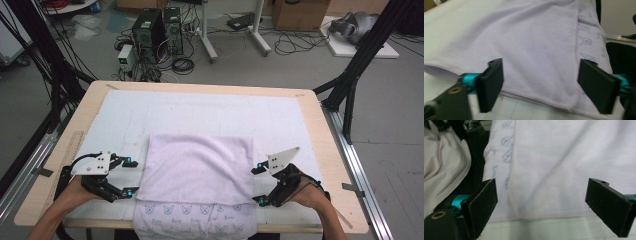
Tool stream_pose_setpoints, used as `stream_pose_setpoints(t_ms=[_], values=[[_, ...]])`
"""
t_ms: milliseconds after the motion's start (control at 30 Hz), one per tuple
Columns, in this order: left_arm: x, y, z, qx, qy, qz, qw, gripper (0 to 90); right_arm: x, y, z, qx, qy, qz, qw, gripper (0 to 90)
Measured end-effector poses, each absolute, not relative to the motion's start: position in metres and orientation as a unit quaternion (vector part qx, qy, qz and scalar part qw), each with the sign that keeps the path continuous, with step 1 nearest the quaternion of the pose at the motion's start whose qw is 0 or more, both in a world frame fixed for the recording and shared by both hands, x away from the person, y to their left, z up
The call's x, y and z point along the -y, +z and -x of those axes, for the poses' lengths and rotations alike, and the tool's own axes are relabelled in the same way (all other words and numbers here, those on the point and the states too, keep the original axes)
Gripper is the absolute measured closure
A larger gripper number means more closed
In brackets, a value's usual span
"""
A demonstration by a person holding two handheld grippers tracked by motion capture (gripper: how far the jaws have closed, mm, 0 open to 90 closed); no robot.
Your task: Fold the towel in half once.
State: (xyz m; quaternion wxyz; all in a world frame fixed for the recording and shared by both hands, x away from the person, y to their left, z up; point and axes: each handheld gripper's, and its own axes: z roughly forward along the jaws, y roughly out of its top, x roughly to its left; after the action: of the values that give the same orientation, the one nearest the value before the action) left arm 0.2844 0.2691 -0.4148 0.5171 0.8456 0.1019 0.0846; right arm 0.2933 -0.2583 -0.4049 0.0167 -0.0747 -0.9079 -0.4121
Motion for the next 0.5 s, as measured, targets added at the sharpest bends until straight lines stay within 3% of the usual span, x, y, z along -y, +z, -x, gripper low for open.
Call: stream_pose_setpoints(t_ms=[200,500], values=[[-0.266,-0.397,-0.296,-0.12,0.114,-0.834,0.526,6.4,0.261,-0.391,-0.307,0.89,-0.443,0.11,-0.021,3.0],[-0.264,-0.382,-0.32,-0.158,0.13,-0.824,0.528,5.5,0.262,-0.373,-0.334,0.862,-0.465,0.182,-0.09,3.0]])
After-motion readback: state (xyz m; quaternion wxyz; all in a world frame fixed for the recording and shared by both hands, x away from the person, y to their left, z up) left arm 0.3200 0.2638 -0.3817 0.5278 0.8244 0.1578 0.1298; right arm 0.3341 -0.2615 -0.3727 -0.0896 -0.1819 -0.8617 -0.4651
